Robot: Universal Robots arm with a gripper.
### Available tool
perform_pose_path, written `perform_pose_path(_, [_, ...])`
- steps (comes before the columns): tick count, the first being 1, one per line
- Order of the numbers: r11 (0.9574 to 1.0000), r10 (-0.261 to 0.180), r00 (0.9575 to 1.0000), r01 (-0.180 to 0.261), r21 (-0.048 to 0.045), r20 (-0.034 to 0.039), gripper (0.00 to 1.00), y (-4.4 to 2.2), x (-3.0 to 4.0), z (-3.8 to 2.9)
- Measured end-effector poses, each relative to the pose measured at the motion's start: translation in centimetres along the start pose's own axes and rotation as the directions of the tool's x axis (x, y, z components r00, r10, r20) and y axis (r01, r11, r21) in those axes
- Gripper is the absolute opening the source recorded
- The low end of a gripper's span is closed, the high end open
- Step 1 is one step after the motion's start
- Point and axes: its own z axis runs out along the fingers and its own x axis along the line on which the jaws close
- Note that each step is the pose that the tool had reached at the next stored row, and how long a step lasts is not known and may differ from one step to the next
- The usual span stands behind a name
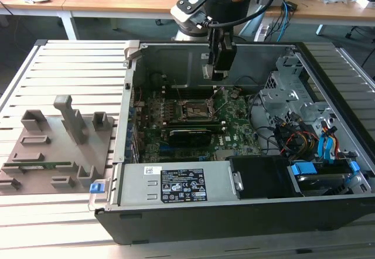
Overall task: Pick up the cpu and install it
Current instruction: 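Place the cpu into insertion slot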
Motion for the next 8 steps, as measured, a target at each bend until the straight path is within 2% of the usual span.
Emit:
perform_pose_path(2, [0.9999, -0.012, 0.9999, 0.012, -0.0001, 0.0, 0.55, 0.0, 0.0, 0.0])
perform_pose_path(3, [0.9989, -0.046, 0.9989, 0.046, -0.0002, -0.0003, 0.55, 0.0, 0.0, 0.01])
perform_pose_path(4, [0.9981, -0.062, 0.9981, 0.062, -0.0003, -0.0004, 0.55, 0.0, 0.0, 0.01])
perform_pose_path(8, [0.9978, -0.066, 0.9978, 0.066, -0.0004, -0.0005, 0.55, -0.15, 0.03, 0.12])
